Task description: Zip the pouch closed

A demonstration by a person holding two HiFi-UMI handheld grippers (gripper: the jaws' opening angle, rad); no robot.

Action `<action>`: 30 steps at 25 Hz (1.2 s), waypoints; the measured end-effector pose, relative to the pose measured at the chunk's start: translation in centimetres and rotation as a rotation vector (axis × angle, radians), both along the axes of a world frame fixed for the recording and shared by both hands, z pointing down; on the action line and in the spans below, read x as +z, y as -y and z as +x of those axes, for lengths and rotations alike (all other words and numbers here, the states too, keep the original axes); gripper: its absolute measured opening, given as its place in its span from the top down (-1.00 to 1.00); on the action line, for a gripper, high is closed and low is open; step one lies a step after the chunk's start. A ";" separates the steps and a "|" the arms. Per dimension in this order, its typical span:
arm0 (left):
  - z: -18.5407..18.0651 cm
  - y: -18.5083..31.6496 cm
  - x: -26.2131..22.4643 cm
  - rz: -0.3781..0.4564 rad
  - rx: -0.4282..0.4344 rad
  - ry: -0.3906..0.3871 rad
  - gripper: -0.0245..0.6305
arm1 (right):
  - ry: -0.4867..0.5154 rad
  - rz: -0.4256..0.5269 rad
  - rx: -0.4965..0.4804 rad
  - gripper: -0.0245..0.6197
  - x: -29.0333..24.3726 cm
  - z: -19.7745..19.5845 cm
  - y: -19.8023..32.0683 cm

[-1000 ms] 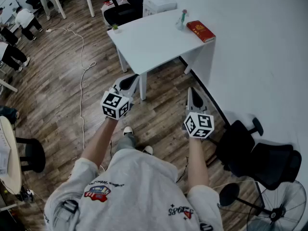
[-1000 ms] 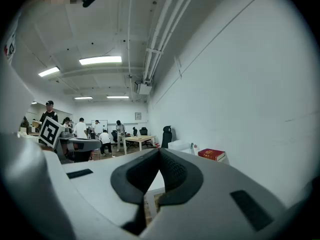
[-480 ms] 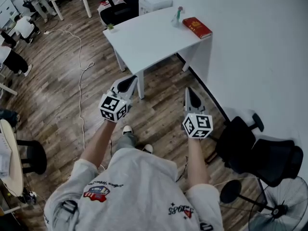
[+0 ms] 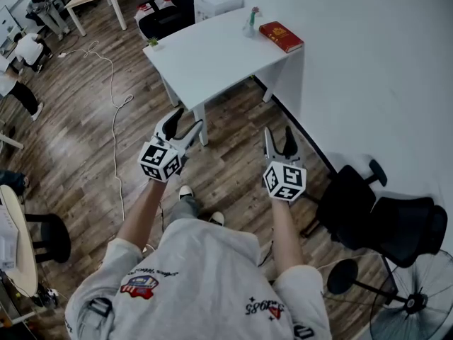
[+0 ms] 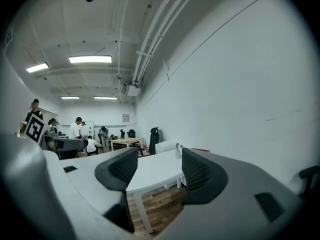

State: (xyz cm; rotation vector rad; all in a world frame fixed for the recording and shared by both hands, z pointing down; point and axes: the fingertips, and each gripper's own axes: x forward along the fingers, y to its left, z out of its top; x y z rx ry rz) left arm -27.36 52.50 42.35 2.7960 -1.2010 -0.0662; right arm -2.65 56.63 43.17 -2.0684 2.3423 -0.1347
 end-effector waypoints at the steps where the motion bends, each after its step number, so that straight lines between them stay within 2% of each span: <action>1: 0.0 0.1 0.1 -0.008 -0.004 -0.007 0.01 | 0.002 0.002 0.011 0.07 0.0 0.3 0.0; 5: 0.3 0.1 0.8 -0.033 -0.014 0.025 -0.06 | 0.005 0.006 0.010 0.01 -0.3 0.6 -0.5; 10: 0.8 -0.3 1.6 -0.045 -0.022 0.049 -0.06 | 0.012 0.020 -0.001 -0.02 -0.2 0.6 -0.9; 16: 3.3 1.5 3.0 -0.079 0.005 0.044 -0.06 | 0.020 0.007 0.015 -0.02 0.6 2.6 -0.2; 22: 6.2 6.8 3.4 -0.084 0.039 0.030 -0.06 | 0.017 -0.010 0.021 -0.02 0.9 4.5 4.0; 30: 10.3 18.6 4.6 -0.104 0.075 0.039 -0.06 | 0.034 -0.066 0.010 0.00 2.8 6.9 14.9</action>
